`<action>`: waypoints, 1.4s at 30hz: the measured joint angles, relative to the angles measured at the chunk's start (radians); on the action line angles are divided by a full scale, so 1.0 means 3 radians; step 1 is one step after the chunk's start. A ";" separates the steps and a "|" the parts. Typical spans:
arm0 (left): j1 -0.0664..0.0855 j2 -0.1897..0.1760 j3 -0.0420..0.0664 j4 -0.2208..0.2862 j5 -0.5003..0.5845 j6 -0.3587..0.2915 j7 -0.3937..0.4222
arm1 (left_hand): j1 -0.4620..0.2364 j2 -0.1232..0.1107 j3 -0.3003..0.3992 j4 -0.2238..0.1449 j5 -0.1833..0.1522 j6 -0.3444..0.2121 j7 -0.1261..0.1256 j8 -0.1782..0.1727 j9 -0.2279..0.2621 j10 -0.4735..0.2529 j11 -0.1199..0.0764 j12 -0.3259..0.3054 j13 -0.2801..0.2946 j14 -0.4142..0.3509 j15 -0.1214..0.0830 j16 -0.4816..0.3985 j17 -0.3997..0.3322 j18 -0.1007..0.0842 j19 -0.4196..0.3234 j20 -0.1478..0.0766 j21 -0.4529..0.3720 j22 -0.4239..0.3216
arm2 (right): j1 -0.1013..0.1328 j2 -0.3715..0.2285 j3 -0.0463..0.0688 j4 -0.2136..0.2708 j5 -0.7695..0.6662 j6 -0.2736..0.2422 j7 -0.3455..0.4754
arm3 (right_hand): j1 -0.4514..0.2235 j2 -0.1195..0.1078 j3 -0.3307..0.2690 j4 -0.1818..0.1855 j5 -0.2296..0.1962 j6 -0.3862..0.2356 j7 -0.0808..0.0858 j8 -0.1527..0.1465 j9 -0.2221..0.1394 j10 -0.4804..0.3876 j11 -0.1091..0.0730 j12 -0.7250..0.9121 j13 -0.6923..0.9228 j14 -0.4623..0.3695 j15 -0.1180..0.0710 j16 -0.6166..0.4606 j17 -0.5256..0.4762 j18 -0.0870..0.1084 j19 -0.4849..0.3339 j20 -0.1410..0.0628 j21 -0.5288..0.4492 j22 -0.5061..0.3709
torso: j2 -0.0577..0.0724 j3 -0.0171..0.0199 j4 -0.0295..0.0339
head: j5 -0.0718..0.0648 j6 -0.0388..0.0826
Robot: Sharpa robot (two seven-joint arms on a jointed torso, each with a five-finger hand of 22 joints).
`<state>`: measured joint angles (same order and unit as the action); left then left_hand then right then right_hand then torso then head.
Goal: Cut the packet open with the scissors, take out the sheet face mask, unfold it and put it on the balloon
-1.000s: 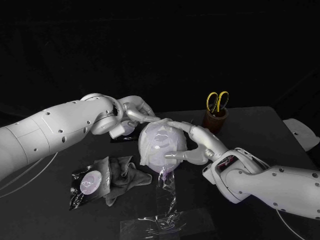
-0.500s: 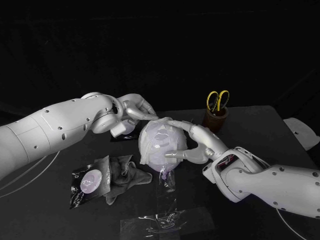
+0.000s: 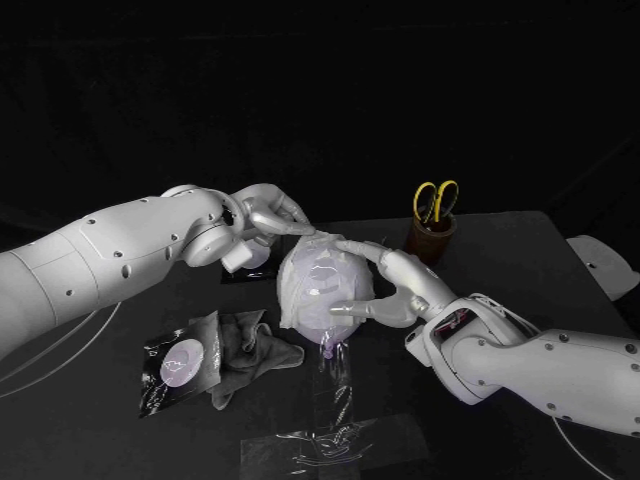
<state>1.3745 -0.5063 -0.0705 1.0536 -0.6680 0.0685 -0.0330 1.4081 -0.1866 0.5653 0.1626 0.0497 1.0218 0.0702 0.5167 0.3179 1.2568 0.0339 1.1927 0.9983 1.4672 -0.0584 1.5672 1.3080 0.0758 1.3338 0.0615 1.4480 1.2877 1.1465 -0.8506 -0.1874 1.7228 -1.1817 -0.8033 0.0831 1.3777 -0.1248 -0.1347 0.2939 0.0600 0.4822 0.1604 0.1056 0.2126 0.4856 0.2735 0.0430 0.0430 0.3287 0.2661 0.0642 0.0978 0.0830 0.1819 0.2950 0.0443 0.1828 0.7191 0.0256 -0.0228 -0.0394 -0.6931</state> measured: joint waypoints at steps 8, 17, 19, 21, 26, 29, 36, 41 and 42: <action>0.0000 -0.0002 0.0000 -0.0001 -0.0014 -0.0073 -0.0009 | -0.0024 -0.0024 0.0114 -0.0096 0.0000 -0.0001 0.0001 0.0019 0.0000 0.0000 0.0000 0.0011 0.0009 0.0005 0.0006 0.0000 0.0000 -0.0001 0.0016 -0.0008 0.0012 0.0024 | 0.0000 -0.0006 0.0000 0.0005 0.0000 0.0000 -0.0001 | 0.0000 0.0000 0.0000 0.0000 0.0000 0.0000 0.0000 0.0000 -0.0001 0.0000 0.0000 -0.0006 0.0000 0.0000 0.0000 0.0000 -0.0003 0.0000 0.0000 0.0000 0.0000 0.0000 | 0.0000 0.0000 -0.0001 | 0.0000 -0.0005; 0.0000 -0.0005 0.0000 0.0011 -0.0228 -0.0151 -0.0029 | -0.0060 -0.0034 0.0123 -0.0088 0.0000 -0.0013 0.0012 0.0022 0.0001 0.0000 0.0000 0.0011 -0.0010 0.0005 0.0006 -0.0001 0.0000 0.0000 0.0046 -0.0014 0.0024 0.0048 | 0.0000 -0.0011 0.0000 0.0013 0.0000 0.0000 -0.0003 | 0.0000 0.0000 0.0000 0.0000 0.0000 0.0000 0.0000 -0.0006 -0.0004 0.0000 0.0000 -0.0006 -0.0001 0.0000 0.0000 0.0000 -0.0003 0.0000 0.0000 0.0000 0.0000 0.0000 | -0.0001 0.0001 -0.0002 | -0.0002 -0.0006; 0.0000 -0.0006 0.0000 0.0013 -0.0279 -0.0161 -0.0037 | -0.0068 -0.0042 0.0133 -0.0094 0.0000 -0.0013 0.0012 0.0036 0.0001 0.0000 0.0000 0.0011 -0.0010 0.0005 0.0006 -0.0001 0.0000 0.0000 0.0046 -0.0014 0.0024 0.0050 | 0.0000 -0.0011 0.0000 0.0014 0.0000 0.0000 -0.0004 | 0.0000 0.0000 0.0000 0.0000 0.0000 0.0000 0.0000 -0.0006 -0.0004 0.0000 0.0000 -0.0006 -0.0001 0.0000 0.0000 0.0000 -0.0005 0.0000 0.0007 -0.0007 0.0000 0.0000 | -0.0001 0.0001 -0.0002 | 0.0000 -0.0005; 0.0000 -0.0007 0.0000 0.0016 -0.0323 -0.0166 -0.0046 | -0.0077 -0.0050 0.0188 -0.0134 -0.0001 -0.0013 0.0012 0.0038 0.0001 0.0001 0.0000 0.0011 -0.0011 0.0006 0.0007 -0.0002 0.0000 0.0000 0.0046 -0.0014 0.0024 0.0054 | 0.0000 -0.0012 0.0000 0.0015 0.0000 0.0000 -0.0004 | 0.0000 0.0000 0.0000 0.0000 0.0000 0.0000 0.0000 -0.0006 -0.0005 0.0000 0.0000 -0.0006 -0.0001 0.0000 0.0000 0.0000 -0.0007 0.0000 0.0012 -0.0012 0.0000 -0.0001 | -0.0001 0.0002 -0.0001 | 0.0000 -0.0003; 0.0000 -0.0010 0.0000 0.0021 -0.0414 -0.0165 -0.0073 | -0.0077 -0.0051 0.0192 -0.0131 -0.0001 -0.0013 0.0012 0.0038 0.0002 0.0007 0.0006 0.0011 0.0000 0.0011 0.0012 -0.0009 0.0000 0.0000 0.0047 -0.0013 0.0024 0.0065 | 0.0000 -0.0014 0.0000 0.0016 0.0000 0.0000 -0.0006 | 0.0000 0.0000 0.0000 0.0000 0.0000 0.0000 0.0000 -0.0006 -0.0003 0.0000 0.0000 -0.0006 -0.0002 0.0000 0.0000 0.0000 -0.0007 0.0000 0.0012 -0.0012 0.0000 -0.0001 | -0.0002 0.0002 -0.0001 | -0.0006 -0.0001; 0.0000 -0.0016 0.0000 0.0024 -0.0447 -0.0158 -0.0087 | -0.0104 -0.0077 0.0209 -0.0119 0.0040 -0.0013 0.0012 0.0057 0.0003 0.0036 0.0002 0.0010 0.0027 0.0012 0.0013 -0.0010 0.0000 0.0000 0.0058 -0.0002 0.0024 0.0066 | 0.0000 -0.0015 0.0000 0.0017 0.0000 0.0000 -0.0007 | 0.0000 0.0000 0.0000 0.0000 0.0000 0.0000 0.0000 -0.0006 -0.0003 0.0000 0.0000 -0.0006 -0.0003 0.0000 0.0000 0.0000 -0.0007 0.0000 0.0012 -0.0012 0.0000 -0.0001 | -0.0002 0.0001 -0.0001 | -0.0006 0.0000; 0.0000 -0.0033 0.0000 0.0028 -0.0501 -0.0140 -0.0123 | -0.0212 -0.0155 0.0318 -0.0153 0.0213 -0.0013 0.0012 0.0071 0.0176 0.0061 0.0000 0.0014 0.0070 0.0013 0.0014 -0.0011 0.0000 0.0000 0.0070 -0.0014 0.0037 0.0066 | 0.0000 -0.0016 0.0000 0.0019 0.0000 0.0000 -0.0010 | 0.0000 0.0000 0.0000 0.0000 0.0000 0.0000 0.0000 -0.0006 -0.0003 -0.0011 -0.0011 -0.0006 -0.0003 -0.0025 0.0000 0.0000 -0.0010 0.0000 0.0012 -0.0012 0.0000 -0.0001 | -0.0002 0.0000 -0.0001 | -0.0006 -0.0004; 0.0000 -0.0037 0.0000 0.0028 -0.0515 -0.0129 -0.0142 | -0.0303 -0.0168 0.0408 -0.0243 0.0275 -0.0012 0.0010 0.0093 0.0184 0.0080 0.0016 0.0078 0.0139 0.0011 0.0013 0.0000 0.0000 0.0000 0.0070 -0.0014 0.0037 0.0066 | 0.0000 -0.0016 0.0000 0.0019 -0.0001 0.0000 -0.0011 | 0.0000 0.0000 0.0000 0.0000 0.0000 0.0000 0.0000 -0.0009 -0.0003 -0.0011 -0.0011 -0.0011 -0.0004 -0.0025 0.0000 0.0000 -0.0010 0.0000 0.0012 -0.0012 0.0000 -0.0001 | -0.0002 -0.0002 0.0000 | -0.0004 -0.0005; 0.0000 -0.0038 0.0000 0.0028 -0.0515 -0.0128 -0.0144 | -0.0309 -0.0169 0.0408 -0.0243 0.0281 -0.0006 0.0004 0.0093 0.0184 0.0085 0.0012 0.0085 0.0146 0.0009 0.0011 0.0000 0.0000 0.0000 0.0070 -0.0014 0.0037 0.0066 | 0.0000 -0.0016 0.0000 0.0019 -0.0001 0.0000 -0.0012 | 0.0000 0.0000 0.0000 0.0000 0.0000 0.0000 0.0000 -0.0009 -0.0003 -0.0011 -0.0011 -0.0011 -0.0004 -0.0025 0.0000 0.0000 -0.0010 0.0000 0.0012 -0.0012 0.0000 -0.0001 | -0.0002 -0.0002 -0.0001 | -0.0003 -0.0005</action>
<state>1.3745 -0.5176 -0.0704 1.0621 -0.8226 0.0300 -0.0761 1.3154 -0.2373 0.6877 0.0898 0.1339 1.0200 0.0715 0.5447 0.3732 1.2823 0.0374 1.2181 1.0420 1.4699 -0.0552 1.5673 1.3080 0.0758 1.3547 0.0574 1.4590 1.3075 1.1463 -0.8555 -0.1875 1.7285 -1.1820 -0.8033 0.0796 1.3776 -0.1248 -0.1348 0.2939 0.0600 0.4822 0.1604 0.1028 0.2116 0.4822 0.2701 0.0397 0.0419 0.3211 0.2661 0.0641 0.0946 0.0831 0.1854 0.2916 0.0443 0.1826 0.7187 0.0250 -0.0230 -0.0403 -0.6946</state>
